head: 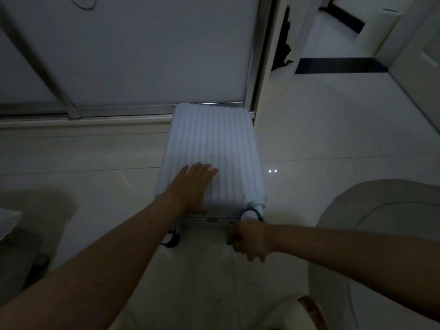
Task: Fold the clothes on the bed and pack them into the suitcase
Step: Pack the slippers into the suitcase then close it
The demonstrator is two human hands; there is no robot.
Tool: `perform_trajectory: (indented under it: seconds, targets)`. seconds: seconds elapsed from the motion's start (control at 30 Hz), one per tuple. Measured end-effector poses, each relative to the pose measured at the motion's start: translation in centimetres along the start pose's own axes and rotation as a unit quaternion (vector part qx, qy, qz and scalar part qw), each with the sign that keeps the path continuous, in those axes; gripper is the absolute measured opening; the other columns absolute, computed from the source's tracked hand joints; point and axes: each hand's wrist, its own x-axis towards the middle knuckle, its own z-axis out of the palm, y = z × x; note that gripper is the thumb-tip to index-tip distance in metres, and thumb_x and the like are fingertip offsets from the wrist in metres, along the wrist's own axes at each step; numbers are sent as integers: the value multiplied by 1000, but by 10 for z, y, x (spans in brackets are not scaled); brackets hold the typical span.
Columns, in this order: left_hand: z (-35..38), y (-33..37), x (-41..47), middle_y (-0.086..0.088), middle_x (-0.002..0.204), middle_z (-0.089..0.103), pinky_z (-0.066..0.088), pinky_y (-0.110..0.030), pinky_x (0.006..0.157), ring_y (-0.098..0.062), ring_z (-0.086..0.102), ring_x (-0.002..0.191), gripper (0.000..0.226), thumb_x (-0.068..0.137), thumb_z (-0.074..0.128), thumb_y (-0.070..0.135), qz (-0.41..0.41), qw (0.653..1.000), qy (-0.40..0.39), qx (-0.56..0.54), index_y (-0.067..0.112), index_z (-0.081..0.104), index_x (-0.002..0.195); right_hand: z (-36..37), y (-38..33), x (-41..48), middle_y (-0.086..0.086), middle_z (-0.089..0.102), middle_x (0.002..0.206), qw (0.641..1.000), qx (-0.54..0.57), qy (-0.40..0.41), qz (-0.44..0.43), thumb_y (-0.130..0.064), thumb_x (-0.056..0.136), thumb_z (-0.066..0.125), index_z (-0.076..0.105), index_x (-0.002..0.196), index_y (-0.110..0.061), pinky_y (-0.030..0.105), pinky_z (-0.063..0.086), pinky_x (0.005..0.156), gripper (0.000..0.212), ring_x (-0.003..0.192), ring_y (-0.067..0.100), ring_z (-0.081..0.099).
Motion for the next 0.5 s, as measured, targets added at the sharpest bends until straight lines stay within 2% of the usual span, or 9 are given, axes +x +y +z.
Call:
perform_trajectory:
  seconds: [0.07,0.1,0.17,0.23,0.3,0.33,0.4,0.5]
  targets:
    - [4,22,7,-8,162,-3,5,-48,120,-29,0,148,119,71,69,66,27,1000,9,3,23,-4,154,-28,4,7,6,72,105,983,-24,140,-114,-19,92,56,70,112,-14,25,52,77,25,89,20,68]
    - [7,31,10,-8,162,-5,5,-48,120,-30,-1,148,118,72,70,63,33,999,6,9,22,-6,154,-39,12,12,6,71,107,967,-37,215,-134,-19,90,56,71,109,-15,30,52,83,24,93,21,66]
    - [18,39,14,-13,161,-1,10,-48,119,-33,4,148,118,72,75,53,35,999,16,39,18,-3,154,-58,35,27,11,64,116,943,-59,297,-137,-21,82,58,69,112,-17,43,50,89,32,105,28,58]
    - [26,38,13,-16,159,15,20,-50,116,-36,19,145,115,68,80,45,39,996,49,60,15,10,154,-56,58,44,19,38,145,957,-81,269,-75,-23,78,61,53,135,-26,53,38,105,57,132,37,36]
    - [33,34,12,-15,161,8,13,-49,118,-36,11,147,105,77,73,37,43,997,51,49,17,5,154,-51,71,57,18,6,159,972,-49,228,-40,-19,81,64,30,149,-33,54,19,117,77,146,40,5]
    - [35,32,11,-14,161,1,7,-48,118,-34,4,148,101,82,69,35,43,997,37,46,18,0,154,-48,71,61,16,-3,160,974,-25,222,-34,-17,81,66,23,151,-33,54,14,119,84,147,40,-4]
    - [35,24,7,-11,162,-5,2,-47,119,-33,-2,149,99,85,66,35,51,997,33,45,20,-3,154,-38,64,66,14,-5,160,973,-11,229,-29,-18,81,69,20,152,-33,54,11,119,88,146,40,-8]
    - [34,-4,-8,-5,161,-9,2,-44,120,-26,-6,149,107,79,72,39,73,996,7,48,23,-3,154,-27,44,64,14,6,160,966,-14,254,-51,-24,81,68,30,150,-30,53,14,119,80,146,40,3]
